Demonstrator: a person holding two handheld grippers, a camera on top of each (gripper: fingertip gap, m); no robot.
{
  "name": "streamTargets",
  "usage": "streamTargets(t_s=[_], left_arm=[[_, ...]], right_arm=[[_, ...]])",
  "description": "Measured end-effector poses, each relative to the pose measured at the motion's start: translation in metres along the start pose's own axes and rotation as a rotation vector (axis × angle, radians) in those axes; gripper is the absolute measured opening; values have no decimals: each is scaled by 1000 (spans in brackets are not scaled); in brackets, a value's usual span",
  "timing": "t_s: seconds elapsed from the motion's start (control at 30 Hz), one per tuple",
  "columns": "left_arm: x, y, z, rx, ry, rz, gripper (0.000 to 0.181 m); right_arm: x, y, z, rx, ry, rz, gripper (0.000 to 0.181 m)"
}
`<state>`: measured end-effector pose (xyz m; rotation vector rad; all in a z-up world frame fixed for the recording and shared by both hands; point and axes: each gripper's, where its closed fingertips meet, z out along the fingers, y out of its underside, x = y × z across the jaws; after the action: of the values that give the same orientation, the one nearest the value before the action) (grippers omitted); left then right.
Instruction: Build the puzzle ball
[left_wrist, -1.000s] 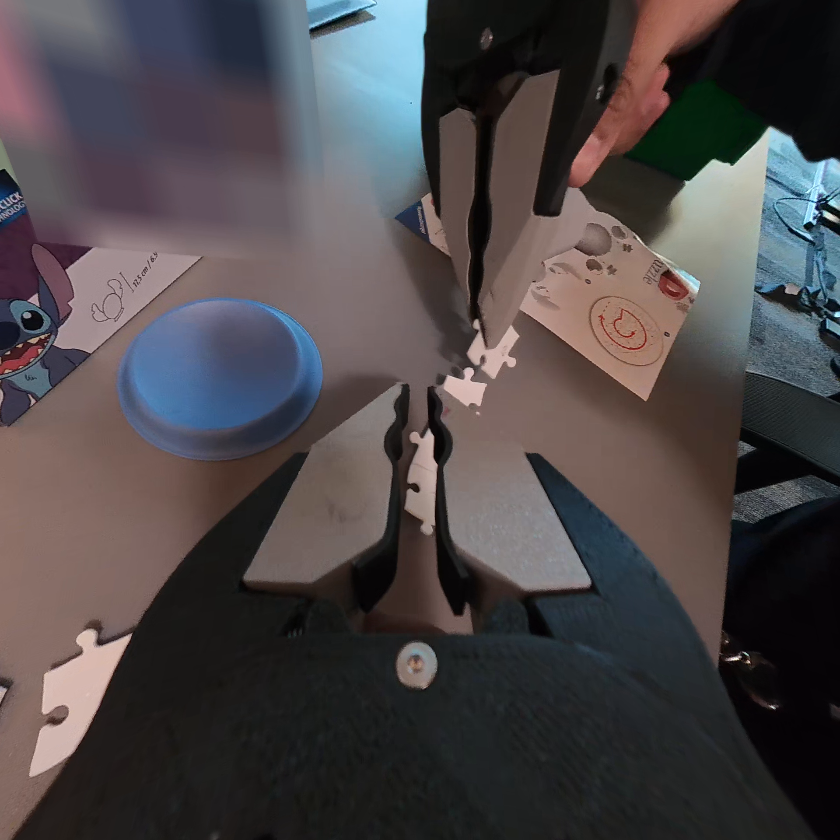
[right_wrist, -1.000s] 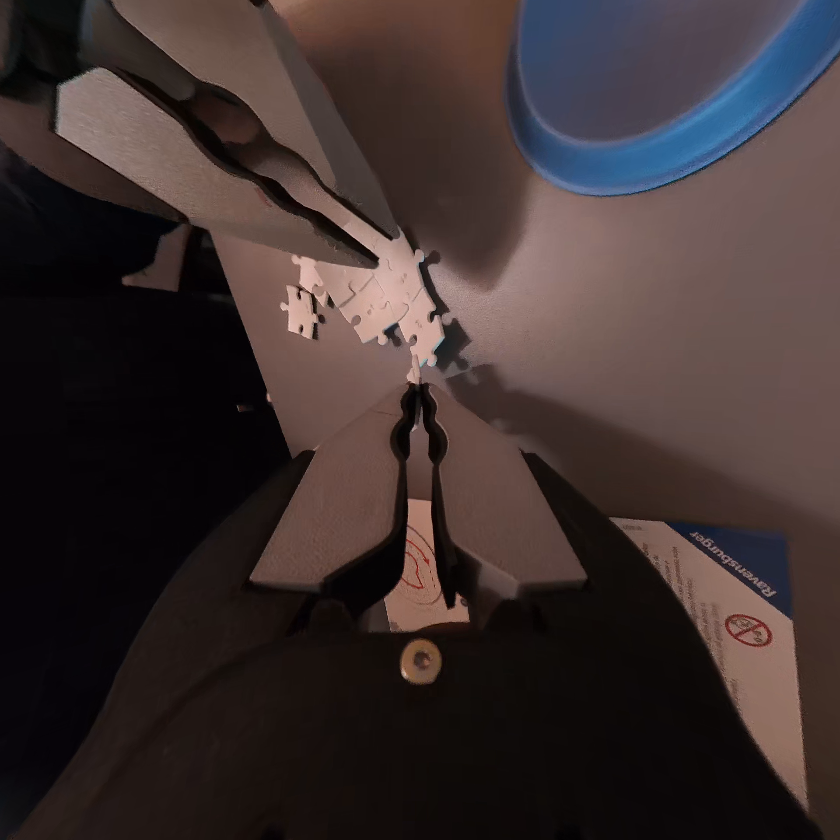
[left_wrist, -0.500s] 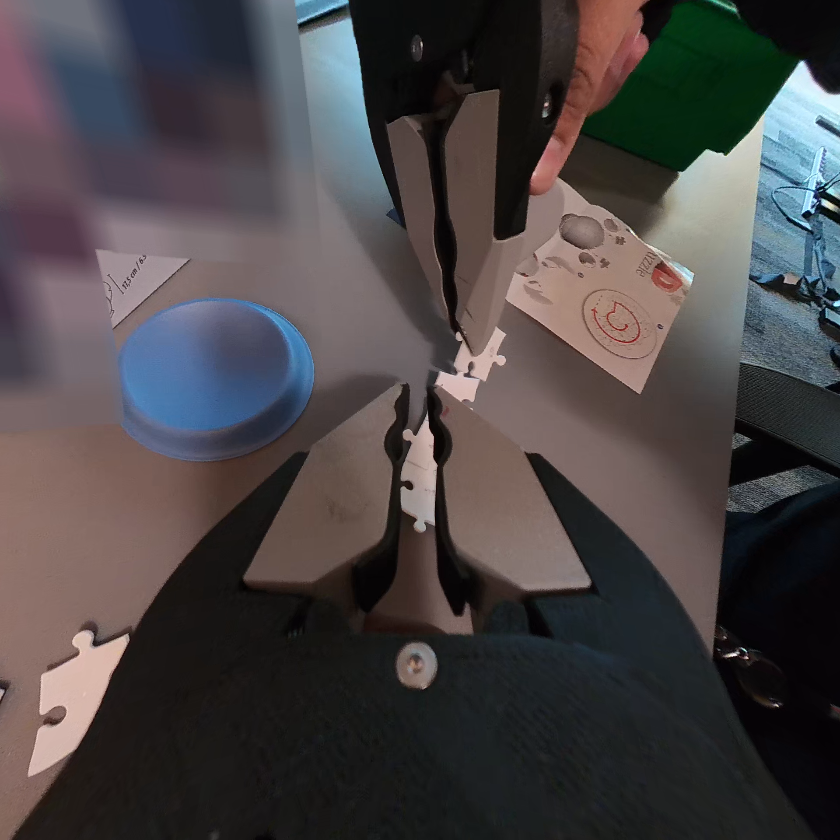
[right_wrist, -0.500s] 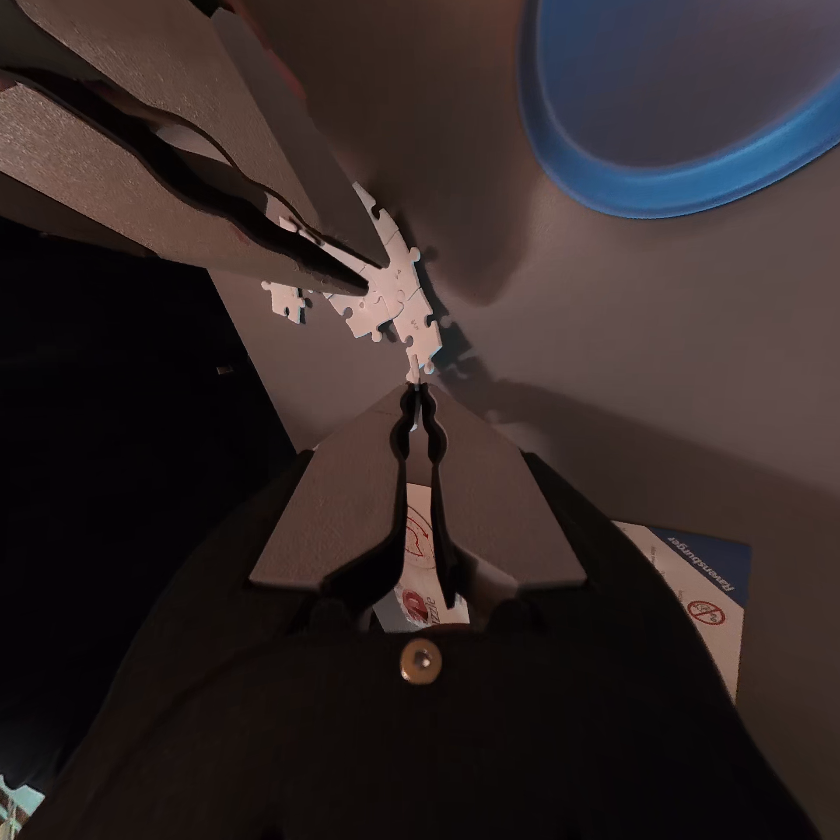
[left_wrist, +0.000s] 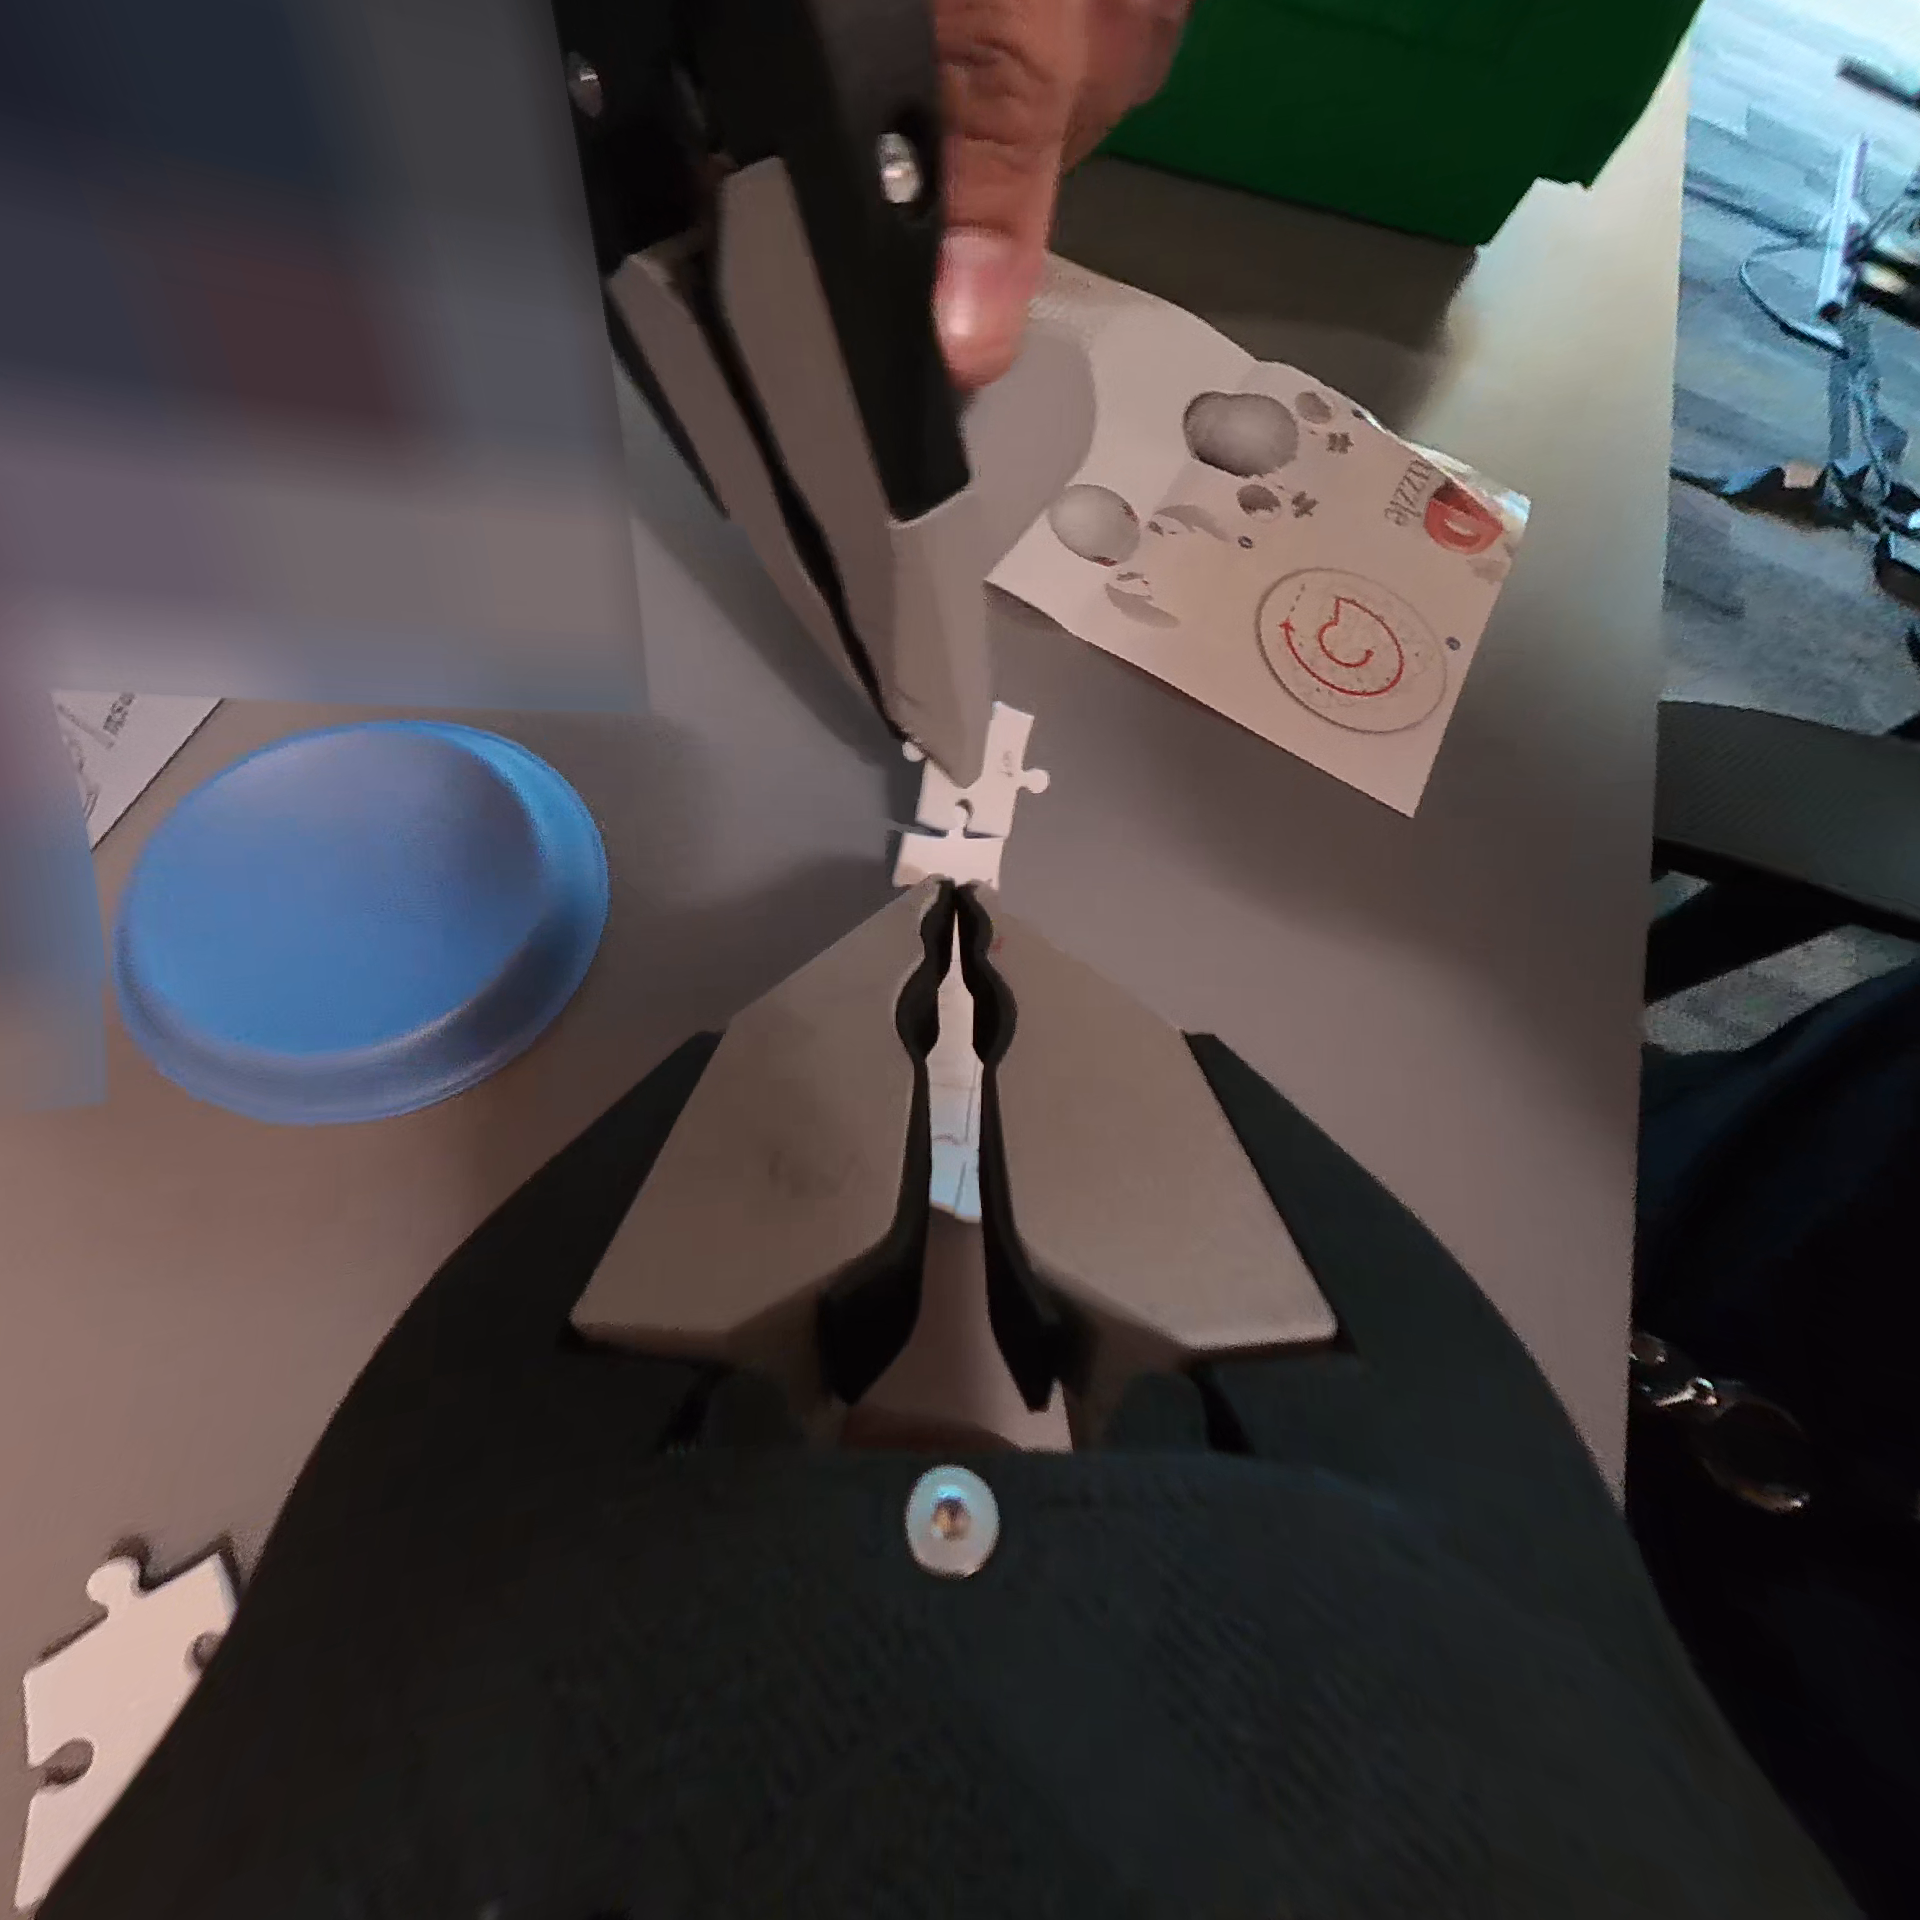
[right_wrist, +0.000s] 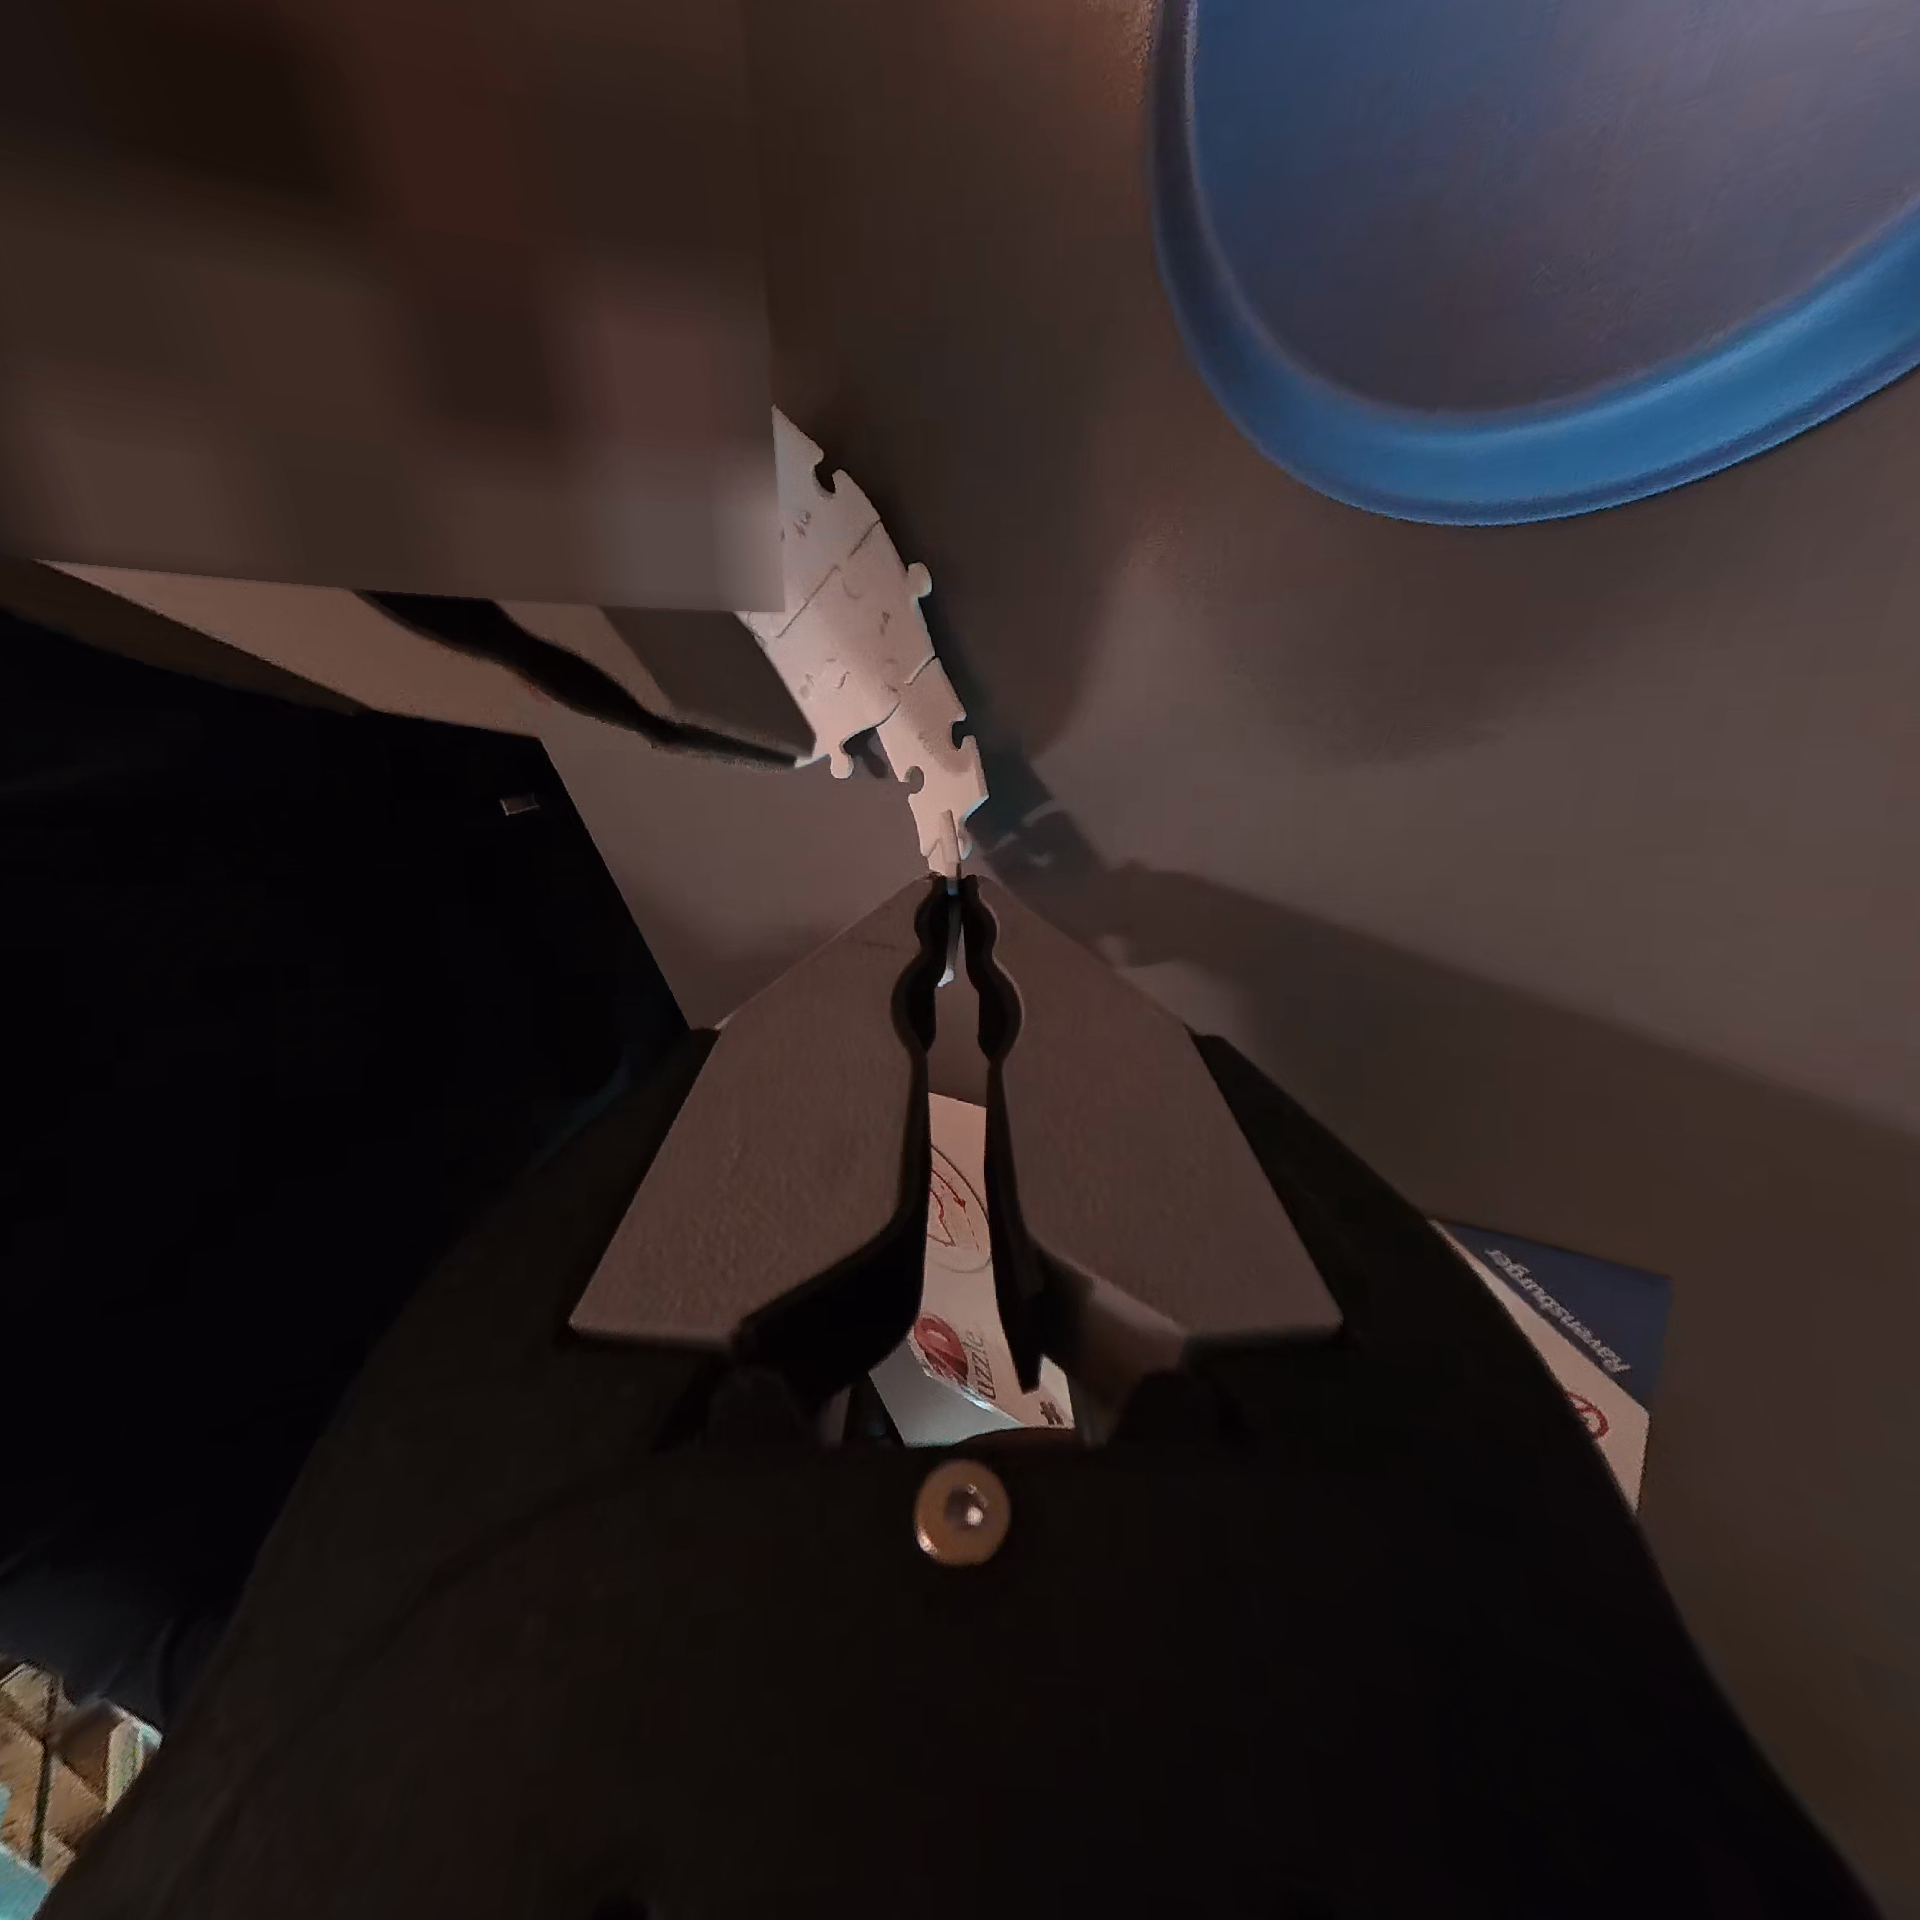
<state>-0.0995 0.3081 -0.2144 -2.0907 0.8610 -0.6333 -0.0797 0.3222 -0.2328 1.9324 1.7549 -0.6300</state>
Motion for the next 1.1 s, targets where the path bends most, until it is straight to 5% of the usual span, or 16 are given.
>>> streamTargets(t_s=[1.1], left_arm=[[3,22,17,-139,-60,112,0]], right_arm=[[3,-6,12,-18,-171,71,0]])
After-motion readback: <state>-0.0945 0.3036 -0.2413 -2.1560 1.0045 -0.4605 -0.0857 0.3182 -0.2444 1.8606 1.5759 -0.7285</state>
